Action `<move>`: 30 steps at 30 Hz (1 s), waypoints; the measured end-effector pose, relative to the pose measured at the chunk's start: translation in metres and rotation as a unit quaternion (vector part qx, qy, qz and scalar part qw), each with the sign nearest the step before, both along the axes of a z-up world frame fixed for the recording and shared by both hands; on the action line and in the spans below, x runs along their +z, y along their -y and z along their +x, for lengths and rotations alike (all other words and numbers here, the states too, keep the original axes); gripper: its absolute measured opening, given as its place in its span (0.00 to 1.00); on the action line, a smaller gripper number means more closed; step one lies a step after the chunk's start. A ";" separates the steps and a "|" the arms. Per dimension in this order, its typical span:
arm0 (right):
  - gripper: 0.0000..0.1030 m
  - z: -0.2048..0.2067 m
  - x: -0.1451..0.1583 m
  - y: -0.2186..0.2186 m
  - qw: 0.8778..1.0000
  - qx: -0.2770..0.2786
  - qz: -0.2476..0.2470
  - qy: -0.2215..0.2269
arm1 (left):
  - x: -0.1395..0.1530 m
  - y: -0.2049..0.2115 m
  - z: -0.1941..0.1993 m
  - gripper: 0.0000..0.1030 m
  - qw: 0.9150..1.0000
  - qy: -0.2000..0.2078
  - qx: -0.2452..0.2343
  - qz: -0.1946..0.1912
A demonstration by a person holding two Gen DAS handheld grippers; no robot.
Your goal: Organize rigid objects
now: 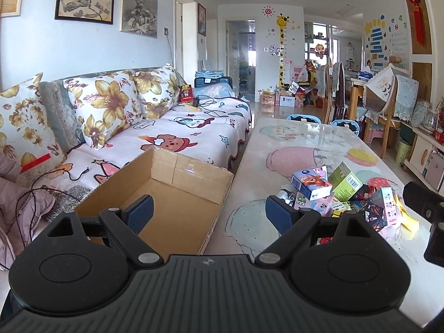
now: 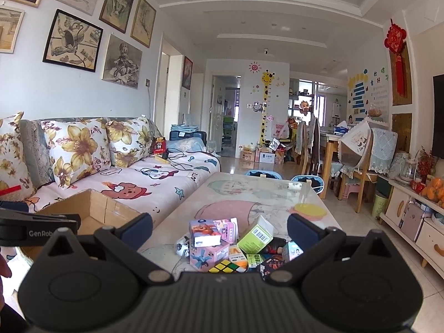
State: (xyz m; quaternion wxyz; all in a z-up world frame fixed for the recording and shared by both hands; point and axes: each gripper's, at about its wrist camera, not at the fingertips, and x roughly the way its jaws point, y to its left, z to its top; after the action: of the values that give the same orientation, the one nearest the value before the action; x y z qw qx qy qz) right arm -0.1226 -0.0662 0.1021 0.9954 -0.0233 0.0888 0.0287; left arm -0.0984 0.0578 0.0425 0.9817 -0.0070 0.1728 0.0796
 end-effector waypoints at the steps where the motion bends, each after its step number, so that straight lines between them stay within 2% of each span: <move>1: 0.99 0.001 -0.003 0.001 1.000 -0.004 -0.004 -0.003 | -0.001 0.000 0.001 1.00 1.000 -0.003 -0.003 0.000; 16: 0.99 0.029 -0.052 0.053 0.996 -0.067 0.013 -0.059 | -0.024 0.032 0.012 1.00 0.995 -0.026 -0.092 0.038; 23: 0.99 0.050 -0.071 0.087 0.992 -0.085 0.024 -0.085 | -0.040 0.054 0.018 1.00 0.986 -0.036 -0.145 0.069; 30: 0.99 0.076 -0.081 0.103 0.991 -0.087 0.032 -0.099 | -0.052 0.062 0.033 1.00 0.979 -0.063 -0.168 0.094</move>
State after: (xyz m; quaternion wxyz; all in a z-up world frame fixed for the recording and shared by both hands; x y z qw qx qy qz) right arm -0.0471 -0.1697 0.0211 0.9806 0.0191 0.1879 -0.0534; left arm -0.0650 -0.0043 -0.0094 0.9646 0.1195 0.2245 -0.0704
